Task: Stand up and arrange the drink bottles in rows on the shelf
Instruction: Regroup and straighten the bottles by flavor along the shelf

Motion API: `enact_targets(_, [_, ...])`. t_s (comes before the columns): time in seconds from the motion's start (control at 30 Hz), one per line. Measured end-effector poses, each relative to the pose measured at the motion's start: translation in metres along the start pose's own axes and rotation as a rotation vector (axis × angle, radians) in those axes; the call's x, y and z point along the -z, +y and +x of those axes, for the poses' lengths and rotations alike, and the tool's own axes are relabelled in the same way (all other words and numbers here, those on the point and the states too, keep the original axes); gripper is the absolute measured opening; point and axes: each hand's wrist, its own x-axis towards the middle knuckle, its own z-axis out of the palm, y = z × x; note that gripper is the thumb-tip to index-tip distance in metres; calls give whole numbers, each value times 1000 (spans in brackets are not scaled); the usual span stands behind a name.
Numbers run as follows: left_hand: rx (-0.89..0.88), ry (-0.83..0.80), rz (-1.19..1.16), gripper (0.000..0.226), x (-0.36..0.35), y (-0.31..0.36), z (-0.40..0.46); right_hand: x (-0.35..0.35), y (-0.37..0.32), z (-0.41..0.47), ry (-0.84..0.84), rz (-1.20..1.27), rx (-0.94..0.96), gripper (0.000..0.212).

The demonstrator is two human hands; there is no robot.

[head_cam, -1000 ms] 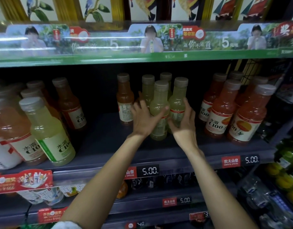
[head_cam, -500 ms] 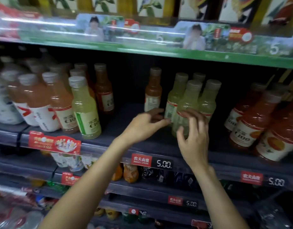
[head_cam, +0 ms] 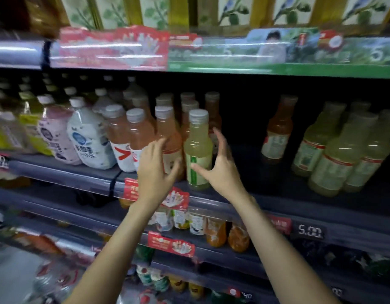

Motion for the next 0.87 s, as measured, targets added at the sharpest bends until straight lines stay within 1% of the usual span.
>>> enact_targets(0.1, [-34, -99, -72, 51, -4, 4, -2, -23, -3, 7, 46, 3, -76, 93])
enact_targets(0.2, [-8, -184, -216, 52, -10, 20, -7, -17, -3, 0, 146, 76, -105, 86])
enact_targets(0.3, [-14, -295, -397, 54, -25, 37, -5, 15, 5, -18, 283, 135, -89, 85])
enact_targets(0.37, [-67, -407, -525, 53, -40, 55, -1, 42, 10, -34, 355, 108, -88, 85])
enact_targets(0.43, [-94, -517, -710, 53, -60, 80, 2, 72, 16, -50, 421, 61, -111, 84])
enact_targets(0.53, [8, -672, -978, 50, -91, 121, 3, 114, 26, -71, 513, -20, -187, 82])
enact_targets(0.63, [87, -800, -1076, 40, -125, 161, 0, 159, 41, -94, 621, -108, -240, 79])
enact_targets(0.67, [109, -804, -1064, 38, -135, 169, -1, 170, 44, -99, 642, -121, -259, 78])
enact_targets(0.73, [102, -702, -931, 43, -157, 179, -3, 190, 54, -108, 679, -145, -293, 77])
enact_targets(0.8, [79, -596, -796, 61, -177, 190, -2, 213, 63, -112, 727, -181, -307, 74])
enact_targets(0.87, [102, -563, -732, 75, -192, 199, 1, 229, 73, -109, 752, -206, -317, 71])
